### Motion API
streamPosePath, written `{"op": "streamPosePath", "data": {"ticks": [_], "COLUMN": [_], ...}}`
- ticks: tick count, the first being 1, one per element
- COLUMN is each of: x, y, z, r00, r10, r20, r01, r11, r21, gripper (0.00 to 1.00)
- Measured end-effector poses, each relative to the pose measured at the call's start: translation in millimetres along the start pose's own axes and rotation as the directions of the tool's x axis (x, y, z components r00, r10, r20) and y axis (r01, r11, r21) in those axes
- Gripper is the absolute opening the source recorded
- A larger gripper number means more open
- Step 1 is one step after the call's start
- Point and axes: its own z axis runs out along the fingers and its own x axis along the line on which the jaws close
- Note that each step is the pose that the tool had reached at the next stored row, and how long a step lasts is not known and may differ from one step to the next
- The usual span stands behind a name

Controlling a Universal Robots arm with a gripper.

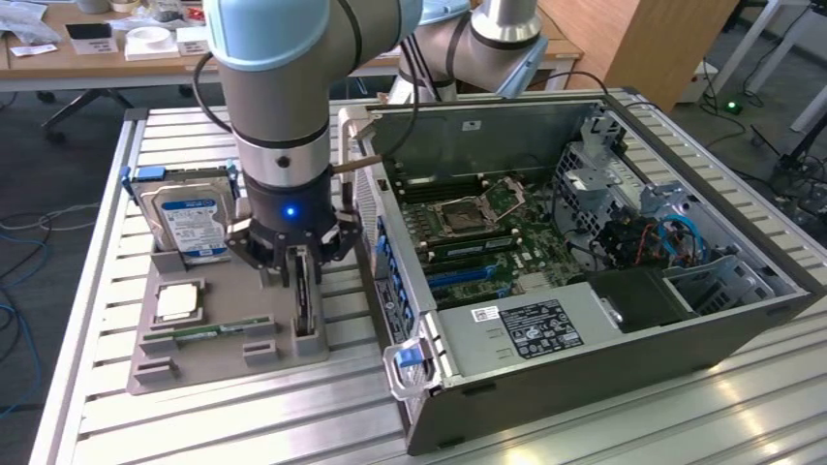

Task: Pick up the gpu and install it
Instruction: 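Pick up the gpu and move the gpu toward the slot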

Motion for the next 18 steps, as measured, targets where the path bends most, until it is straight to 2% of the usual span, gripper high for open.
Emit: {"op": "streamPosePath", "data": {"ticks": [7,18], "x": [0.0,0.5], "y": [0.3,6.7], "z": [3.2,10.6], "r00": [1.0,1.0], "r10": [0.0,0.0], "r20": [-0.0003,-0.0004], "r01": [0.0,0.0], "r11": [1.0,1.0], "r21": [-0.002,-0.0036], "gripper": [0.43,0.43]}}
